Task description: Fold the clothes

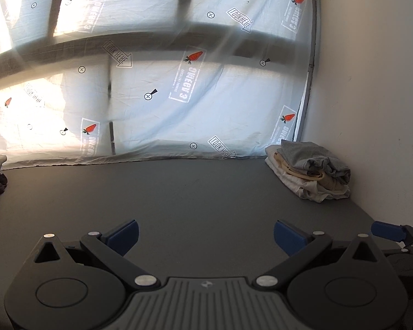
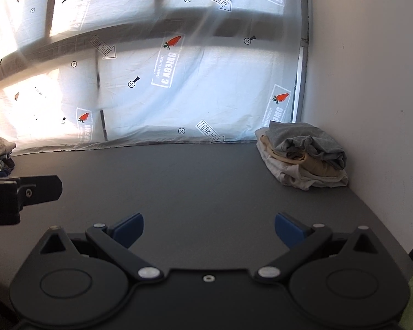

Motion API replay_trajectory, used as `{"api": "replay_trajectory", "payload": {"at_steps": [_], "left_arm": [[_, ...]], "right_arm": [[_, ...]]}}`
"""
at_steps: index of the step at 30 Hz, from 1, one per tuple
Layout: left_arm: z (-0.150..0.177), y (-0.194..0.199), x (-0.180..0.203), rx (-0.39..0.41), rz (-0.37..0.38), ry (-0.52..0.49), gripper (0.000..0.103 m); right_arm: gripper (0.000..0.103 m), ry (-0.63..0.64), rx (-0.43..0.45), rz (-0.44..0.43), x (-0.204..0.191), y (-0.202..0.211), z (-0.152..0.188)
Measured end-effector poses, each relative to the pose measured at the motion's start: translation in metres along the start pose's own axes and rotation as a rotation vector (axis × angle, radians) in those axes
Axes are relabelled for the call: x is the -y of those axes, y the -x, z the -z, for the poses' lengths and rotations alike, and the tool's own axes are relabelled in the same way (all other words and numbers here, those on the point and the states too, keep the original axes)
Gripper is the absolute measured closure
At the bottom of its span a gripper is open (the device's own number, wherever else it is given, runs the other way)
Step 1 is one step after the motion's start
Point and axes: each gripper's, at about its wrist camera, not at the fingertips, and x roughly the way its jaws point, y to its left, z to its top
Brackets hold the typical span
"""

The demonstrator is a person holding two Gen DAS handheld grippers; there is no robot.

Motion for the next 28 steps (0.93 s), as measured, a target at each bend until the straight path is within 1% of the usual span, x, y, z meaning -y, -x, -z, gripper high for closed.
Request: {"api": "replay_trajectory", "payload": {"at_steps": [6,13,19,28], "left_arm": [[0.017,0.031,-0.026,-0.004,-0.007,0.008,0.000],[0.035,0.055,-0.040,-0.006,-0.005,-0.004,0.000],[0.041,0.066,-0.044,-0.002,-0.003,-0.002,0.000],[0.041,0.069,-0.043,0.013,-0.003,-0.002,0.000]], "right_arm": [[0.000,-0.011,-0.002,0.007,-0.022,0.028,0.019],[0.000,-0.018,-0.012,0.018,-0.039,0.053,0.039],[0.000,-0.025,-0.004,0.030,-0.044,0.066,0.045],[0.000,-0.014,0.012,0.026,-0.047,0.071,0.046]]}}
